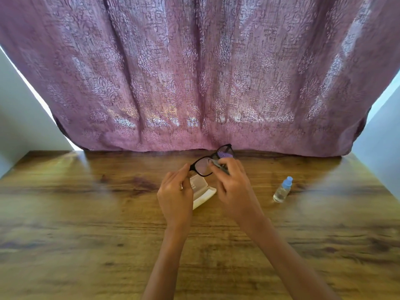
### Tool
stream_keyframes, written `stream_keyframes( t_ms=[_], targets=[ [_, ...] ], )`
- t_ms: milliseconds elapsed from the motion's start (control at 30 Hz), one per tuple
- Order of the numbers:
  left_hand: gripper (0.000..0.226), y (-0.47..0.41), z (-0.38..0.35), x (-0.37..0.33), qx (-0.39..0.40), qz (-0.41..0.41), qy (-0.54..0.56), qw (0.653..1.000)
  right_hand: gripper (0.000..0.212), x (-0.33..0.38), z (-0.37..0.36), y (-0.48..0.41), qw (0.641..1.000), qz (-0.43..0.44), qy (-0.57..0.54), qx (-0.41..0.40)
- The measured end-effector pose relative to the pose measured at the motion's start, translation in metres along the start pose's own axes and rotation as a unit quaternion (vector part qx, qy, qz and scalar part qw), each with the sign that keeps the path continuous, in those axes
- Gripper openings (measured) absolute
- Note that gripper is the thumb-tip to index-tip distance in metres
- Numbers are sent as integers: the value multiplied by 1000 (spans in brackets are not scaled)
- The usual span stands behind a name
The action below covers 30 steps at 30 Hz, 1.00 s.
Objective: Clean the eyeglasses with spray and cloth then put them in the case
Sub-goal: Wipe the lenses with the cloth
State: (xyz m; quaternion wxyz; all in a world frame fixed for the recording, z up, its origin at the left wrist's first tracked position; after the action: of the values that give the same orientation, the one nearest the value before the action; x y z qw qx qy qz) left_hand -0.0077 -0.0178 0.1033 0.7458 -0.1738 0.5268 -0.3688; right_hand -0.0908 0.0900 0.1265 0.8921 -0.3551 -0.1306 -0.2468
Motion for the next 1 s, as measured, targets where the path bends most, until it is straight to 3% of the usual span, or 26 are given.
stream_keyframes(
  t_ms=[67,267,467,733,900,1000],
  targets=[
    [25,0,0,2,0,-2,0,1000,40,-3,1,-1,1000,-16,-6,-6],
    [30,1,-1,-3,9,-22,2,1000,35,10,-4,2,999,45,-2,29],
    [26,0,-2,3,-2,16,1,1000,44,-1,3,-6,1000,-4,8,0],
    [29,-2,-2,1,-2,22,-4,1000,40,11,-3,11,998,38,-8,43],
    [27,-2,0,3,-5,12,-6,1000,44,-4,0,-1,1000,-17,-1,2],
    [27,-1,-1,2,-3,13,-5,1000,43,1,-1,3,1000,8,4,23]
  ],
)
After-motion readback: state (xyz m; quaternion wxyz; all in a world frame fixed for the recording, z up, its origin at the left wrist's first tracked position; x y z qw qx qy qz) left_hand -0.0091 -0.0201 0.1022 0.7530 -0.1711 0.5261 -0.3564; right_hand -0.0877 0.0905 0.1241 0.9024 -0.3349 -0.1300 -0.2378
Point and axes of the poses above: each hand's wrist, its own y-axis away from the middle knuckle, its own z-axis out of the back of the hand, x = y × z, the point moved 3 cm from there along -y, towards the middle knuckle, and after that the axes turned 5 degrees about -z, right-handed, at the moved point
